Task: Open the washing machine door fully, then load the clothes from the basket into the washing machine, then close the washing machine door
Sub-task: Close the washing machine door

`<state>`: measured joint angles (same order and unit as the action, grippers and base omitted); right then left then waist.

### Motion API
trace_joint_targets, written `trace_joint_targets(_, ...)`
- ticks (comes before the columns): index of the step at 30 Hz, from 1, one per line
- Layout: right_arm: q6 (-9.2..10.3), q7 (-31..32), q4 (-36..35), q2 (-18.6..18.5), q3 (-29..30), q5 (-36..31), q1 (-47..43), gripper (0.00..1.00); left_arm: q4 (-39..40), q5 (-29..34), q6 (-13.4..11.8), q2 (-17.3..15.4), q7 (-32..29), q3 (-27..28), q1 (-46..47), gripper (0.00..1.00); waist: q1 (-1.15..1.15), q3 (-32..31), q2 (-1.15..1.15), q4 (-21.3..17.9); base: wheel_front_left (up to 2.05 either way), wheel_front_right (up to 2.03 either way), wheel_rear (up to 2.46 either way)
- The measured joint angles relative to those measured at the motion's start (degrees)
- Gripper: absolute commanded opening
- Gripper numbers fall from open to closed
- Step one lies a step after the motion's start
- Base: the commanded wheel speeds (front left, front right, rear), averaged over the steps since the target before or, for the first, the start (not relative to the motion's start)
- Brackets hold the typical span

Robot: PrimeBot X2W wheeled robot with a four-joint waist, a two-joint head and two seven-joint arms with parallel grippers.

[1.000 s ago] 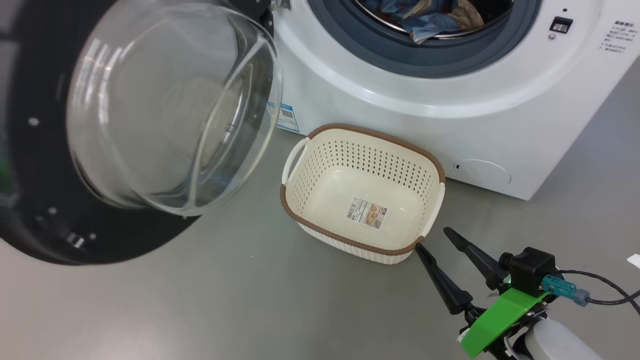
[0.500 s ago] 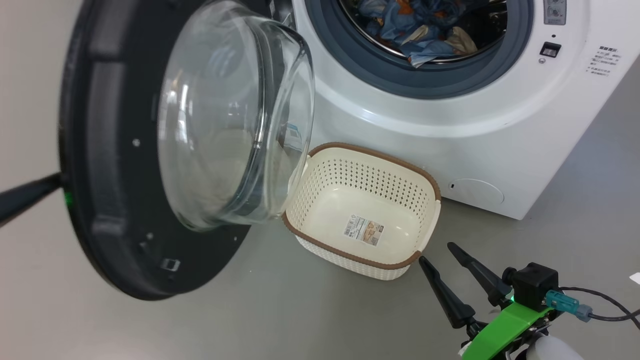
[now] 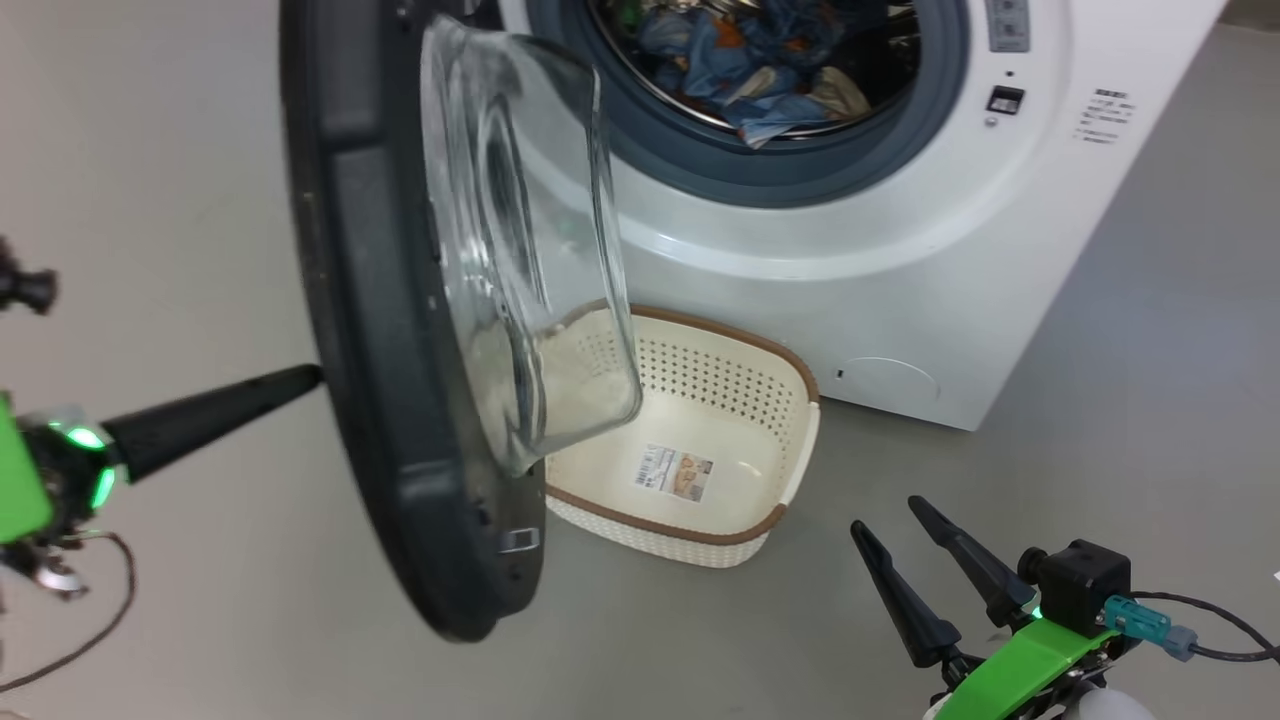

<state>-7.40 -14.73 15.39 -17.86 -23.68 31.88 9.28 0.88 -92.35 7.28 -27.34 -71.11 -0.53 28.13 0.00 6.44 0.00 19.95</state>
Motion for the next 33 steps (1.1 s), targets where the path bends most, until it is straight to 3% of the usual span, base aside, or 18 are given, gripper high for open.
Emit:
trace_joint_targets(15, 0.0, 0.0, -0.7, 1.7, 2.1, -0.1, 0.0, 1.0, 1.6, 6.4, 0.0, 6.8, 4.8, -7.5, 2.8, 0.0, 0.0, 0.2, 0.0, -8.9, 0.0, 0.0, 0.0)
trace_joint_targets(23, 0.0, 0.0, -1.2, 3.2, 3.3, -1.0, 0.1, 1.0, -0.7, 10.4, 0.0, 9.9, 11.7, -9.5, 8.5, 0.0, 0.0, 2.0, 0.0, -14.5, 0.0, 0.0, 0.0)
trace_joint_targets(33, 0.0, 0.0, -1.8, 4.9, 4.5, -1.1, 2.3, 1.0, -5.3, 12.7, 0.0, 10.8, 18.0, -10.9, 15.2, 0.0, 0.0, 5.3, 0.0, -20.0, 0.0, 0.0, 0.0)
